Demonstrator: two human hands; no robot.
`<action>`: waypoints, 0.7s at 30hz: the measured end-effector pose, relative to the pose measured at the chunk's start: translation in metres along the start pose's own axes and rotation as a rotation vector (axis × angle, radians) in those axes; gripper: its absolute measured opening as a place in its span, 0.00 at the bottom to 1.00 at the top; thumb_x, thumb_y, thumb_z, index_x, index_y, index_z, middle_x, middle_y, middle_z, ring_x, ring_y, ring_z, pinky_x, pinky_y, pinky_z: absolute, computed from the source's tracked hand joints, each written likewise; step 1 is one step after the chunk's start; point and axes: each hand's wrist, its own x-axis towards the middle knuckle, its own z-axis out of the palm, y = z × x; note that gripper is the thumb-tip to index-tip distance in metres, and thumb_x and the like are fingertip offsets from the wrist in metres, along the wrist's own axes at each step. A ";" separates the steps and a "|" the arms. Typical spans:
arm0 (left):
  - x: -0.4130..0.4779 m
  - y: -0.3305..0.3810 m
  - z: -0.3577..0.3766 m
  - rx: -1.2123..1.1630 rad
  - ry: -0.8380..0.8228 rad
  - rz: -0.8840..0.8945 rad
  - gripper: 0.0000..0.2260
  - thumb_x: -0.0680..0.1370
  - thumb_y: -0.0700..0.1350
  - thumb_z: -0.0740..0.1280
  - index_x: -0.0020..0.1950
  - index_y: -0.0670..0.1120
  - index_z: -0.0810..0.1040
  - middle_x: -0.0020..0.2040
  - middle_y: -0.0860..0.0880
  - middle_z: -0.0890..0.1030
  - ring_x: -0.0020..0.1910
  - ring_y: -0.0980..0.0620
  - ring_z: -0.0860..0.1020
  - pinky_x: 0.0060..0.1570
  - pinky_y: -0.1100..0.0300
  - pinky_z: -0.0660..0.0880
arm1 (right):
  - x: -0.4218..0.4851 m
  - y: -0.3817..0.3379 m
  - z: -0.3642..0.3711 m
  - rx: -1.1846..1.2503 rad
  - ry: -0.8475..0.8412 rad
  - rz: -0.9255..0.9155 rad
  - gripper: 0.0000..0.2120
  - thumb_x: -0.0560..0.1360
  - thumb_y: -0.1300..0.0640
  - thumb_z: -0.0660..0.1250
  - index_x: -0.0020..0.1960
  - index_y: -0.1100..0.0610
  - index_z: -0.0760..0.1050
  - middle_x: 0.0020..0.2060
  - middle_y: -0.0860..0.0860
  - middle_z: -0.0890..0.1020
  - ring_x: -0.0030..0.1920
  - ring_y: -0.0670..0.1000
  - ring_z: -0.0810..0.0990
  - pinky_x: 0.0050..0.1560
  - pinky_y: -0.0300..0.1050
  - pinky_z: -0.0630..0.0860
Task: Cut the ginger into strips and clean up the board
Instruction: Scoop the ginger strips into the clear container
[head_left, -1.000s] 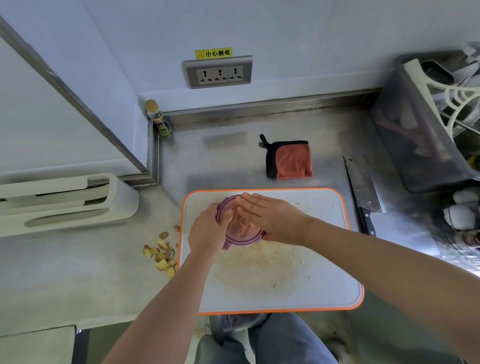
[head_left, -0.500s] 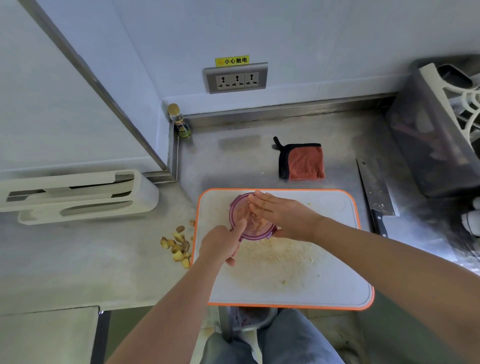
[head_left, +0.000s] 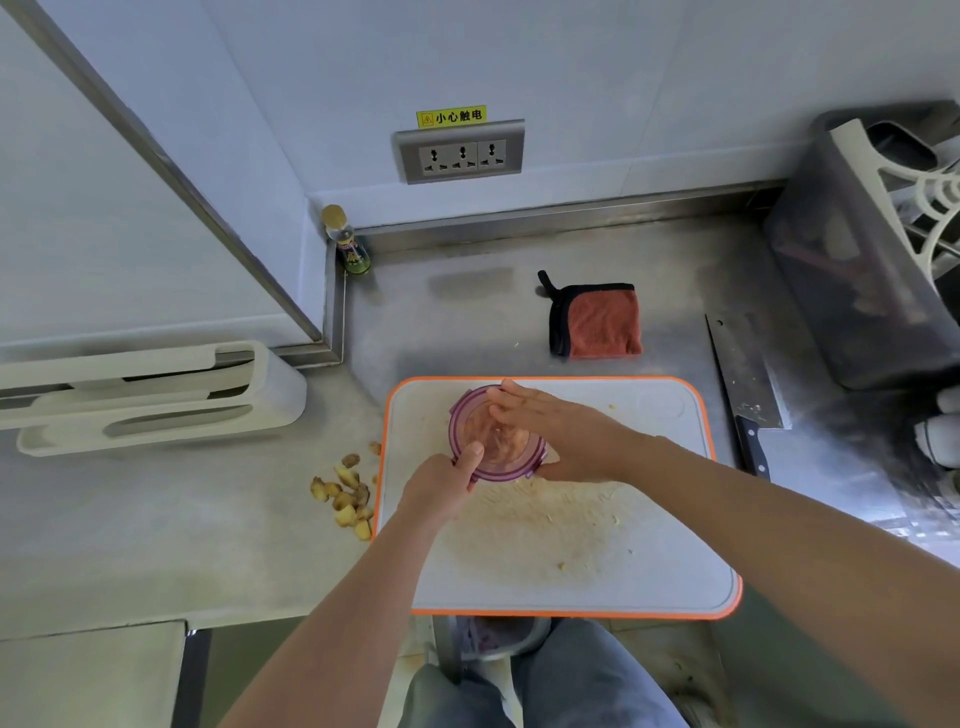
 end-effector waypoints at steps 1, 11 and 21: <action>-0.001 0.000 0.000 0.005 0.001 0.003 0.26 0.80 0.63 0.54 0.32 0.46 0.71 0.29 0.48 0.71 0.32 0.45 0.71 0.35 0.57 0.65 | -0.001 -0.001 -0.004 0.127 -0.006 0.033 0.36 0.72 0.59 0.70 0.77 0.52 0.58 0.76 0.39 0.48 0.75 0.38 0.42 0.71 0.43 0.63; -0.006 0.004 -0.008 0.177 0.102 0.076 0.28 0.83 0.60 0.50 0.46 0.40 0.80 0.46 0.41 0.81 0.50 0.41 0.79 0.48 0.53 0.71 | 0.025 -0.007 -0.010 0.451 0.155 0.740 0.17 0.73 0.45 0.70 0.53 0.57 0.75 0.47 0.56 0.83 0.45 0.55 0.82 0.47 0.49 0.78; -0.003 0.000 -0.032 0.099 0.405 0.213 0.16 0.83 0.51 0.54 0.51 0.43 0.77 0.49 0.43 0.80 0.51 0.41 0.77 0.49 0.51 0.70 | 0.053 0.010 -0.046 1.488 0.337 0.822 0.11 0.75 0.59 0.70 0.50 0.67 0.77 0.39 0.59 0.81 0.36 0.52 0.82 0.34 0.40 0.80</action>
